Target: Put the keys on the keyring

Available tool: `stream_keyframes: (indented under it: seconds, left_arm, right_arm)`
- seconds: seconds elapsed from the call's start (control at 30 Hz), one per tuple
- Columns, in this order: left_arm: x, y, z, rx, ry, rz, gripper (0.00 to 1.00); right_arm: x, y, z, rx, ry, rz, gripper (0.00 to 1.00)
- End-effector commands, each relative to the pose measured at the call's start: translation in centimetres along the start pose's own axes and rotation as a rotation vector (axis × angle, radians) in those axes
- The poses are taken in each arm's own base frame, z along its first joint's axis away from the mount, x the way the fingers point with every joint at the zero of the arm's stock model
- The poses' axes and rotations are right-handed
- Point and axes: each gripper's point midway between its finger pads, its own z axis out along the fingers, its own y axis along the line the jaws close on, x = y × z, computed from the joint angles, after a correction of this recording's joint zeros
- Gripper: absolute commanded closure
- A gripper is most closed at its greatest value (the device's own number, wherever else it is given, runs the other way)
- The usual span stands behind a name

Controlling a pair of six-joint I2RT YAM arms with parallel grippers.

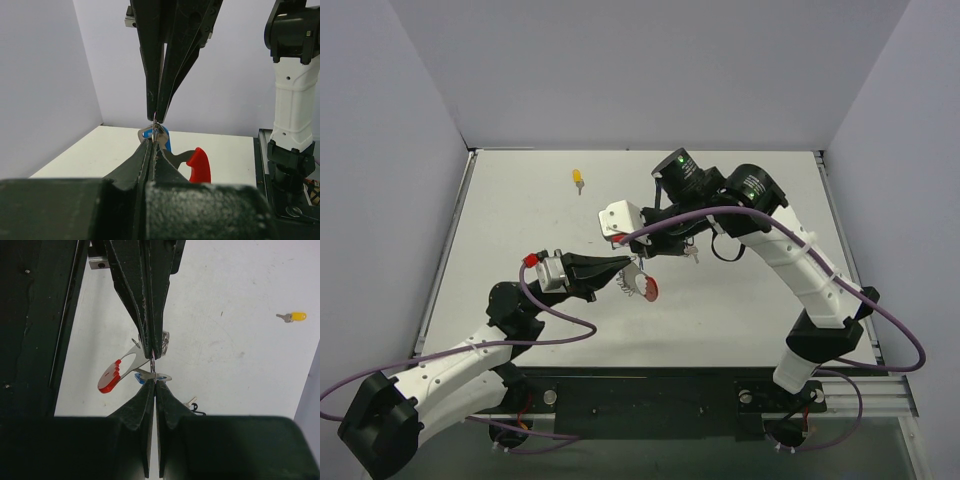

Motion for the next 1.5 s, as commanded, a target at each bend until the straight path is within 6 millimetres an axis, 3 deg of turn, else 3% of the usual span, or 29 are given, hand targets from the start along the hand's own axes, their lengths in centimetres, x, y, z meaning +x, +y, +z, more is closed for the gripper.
stream_keyframes:
  seconds: [0.0,1.47]
  left_arm:
    - [-2.27,-0.66,0.38,0.032,-0.080,0.029,1.00]
    - [-2.08,0.17,0.24,-0.015,-0.059,0.046,1.00]
  right_arm:
    - [-0.80,0.14,0.09,-0.014,-0.022,0.003,1.00]
    - [-0.69,0.34,-0.26,-0.013,-0.014,0.000,1.00]
